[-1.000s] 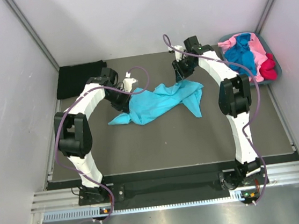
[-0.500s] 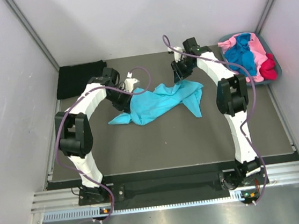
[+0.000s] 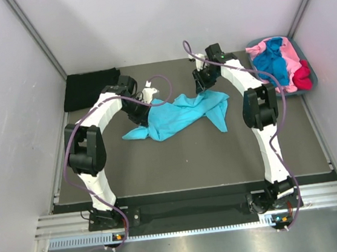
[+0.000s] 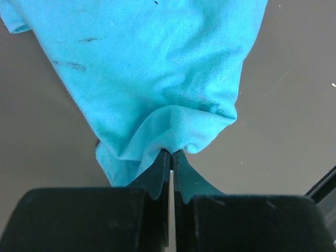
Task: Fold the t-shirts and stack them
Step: Flatten the tshirt out
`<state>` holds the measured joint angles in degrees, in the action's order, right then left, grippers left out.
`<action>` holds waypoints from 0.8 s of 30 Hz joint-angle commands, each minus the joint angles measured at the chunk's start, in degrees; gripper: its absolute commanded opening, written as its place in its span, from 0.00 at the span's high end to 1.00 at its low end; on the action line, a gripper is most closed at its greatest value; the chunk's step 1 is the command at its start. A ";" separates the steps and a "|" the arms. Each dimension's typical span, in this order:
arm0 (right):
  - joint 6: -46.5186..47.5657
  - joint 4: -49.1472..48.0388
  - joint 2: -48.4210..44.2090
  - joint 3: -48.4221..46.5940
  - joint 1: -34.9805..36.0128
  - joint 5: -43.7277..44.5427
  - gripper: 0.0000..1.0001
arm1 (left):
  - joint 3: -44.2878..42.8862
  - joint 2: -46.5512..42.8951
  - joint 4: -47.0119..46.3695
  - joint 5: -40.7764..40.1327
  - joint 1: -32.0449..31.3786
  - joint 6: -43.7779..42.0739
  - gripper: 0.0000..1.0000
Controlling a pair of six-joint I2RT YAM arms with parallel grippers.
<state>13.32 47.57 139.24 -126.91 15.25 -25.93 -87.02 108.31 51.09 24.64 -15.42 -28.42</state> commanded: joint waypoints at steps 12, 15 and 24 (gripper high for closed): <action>6.18 -7.22 -8.18 -10.46 0.05 2.55 1.00 | -5.95 0.23 -3.45 -3.63 -0.14 0.83 1.00; 7.68 -14.77 -14.77 -6.17 -1.00 3.17 1.00 | -11.40 1.02 -4.51 -5.04 -0.22 2.14 1.00; 11.20 -17.87 -29.45 5.70 -2.15 3.09 1.00 | -14.77 -4.75 -6.53 -3.03 -0.22 6.46 1.00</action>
<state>22.50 32.10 115.20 -124.86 13.58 -22.26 -102.85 109.08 46.30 19.90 -15.42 -23.53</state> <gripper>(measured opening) 0.007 0.022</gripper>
